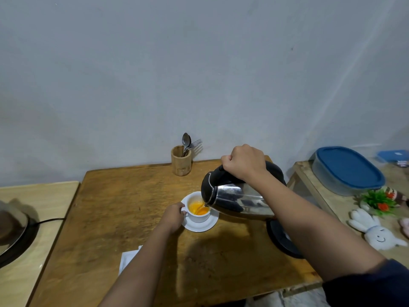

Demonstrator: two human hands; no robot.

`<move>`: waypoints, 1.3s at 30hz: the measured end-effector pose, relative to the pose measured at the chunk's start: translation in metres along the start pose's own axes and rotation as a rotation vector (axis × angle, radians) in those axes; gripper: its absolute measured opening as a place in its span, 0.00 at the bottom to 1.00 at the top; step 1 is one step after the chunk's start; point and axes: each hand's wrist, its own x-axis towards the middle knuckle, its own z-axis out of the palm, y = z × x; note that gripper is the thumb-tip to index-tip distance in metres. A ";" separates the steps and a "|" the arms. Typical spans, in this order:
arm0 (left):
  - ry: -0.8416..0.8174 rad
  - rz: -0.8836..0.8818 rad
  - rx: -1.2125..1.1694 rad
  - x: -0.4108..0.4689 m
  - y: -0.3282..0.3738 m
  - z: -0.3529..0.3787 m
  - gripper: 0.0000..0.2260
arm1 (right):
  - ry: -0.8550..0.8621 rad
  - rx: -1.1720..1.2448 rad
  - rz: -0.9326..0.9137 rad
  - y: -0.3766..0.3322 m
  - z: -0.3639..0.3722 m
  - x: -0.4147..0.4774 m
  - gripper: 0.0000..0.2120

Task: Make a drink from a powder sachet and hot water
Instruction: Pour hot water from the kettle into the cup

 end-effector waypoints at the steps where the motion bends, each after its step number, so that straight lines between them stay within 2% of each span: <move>1: -0.003 -0.002 -0.002 0.000 0.000 0.000 0.17 | -0.003 -0.001 -0.001 0.000 0.000 0.000 0.19; 39: -0.049 -0.002 0.050 0.003 0.000 -0.004 0.16 | 0.019 -0.027 0.053 -0.003 0.006 0.003 0.19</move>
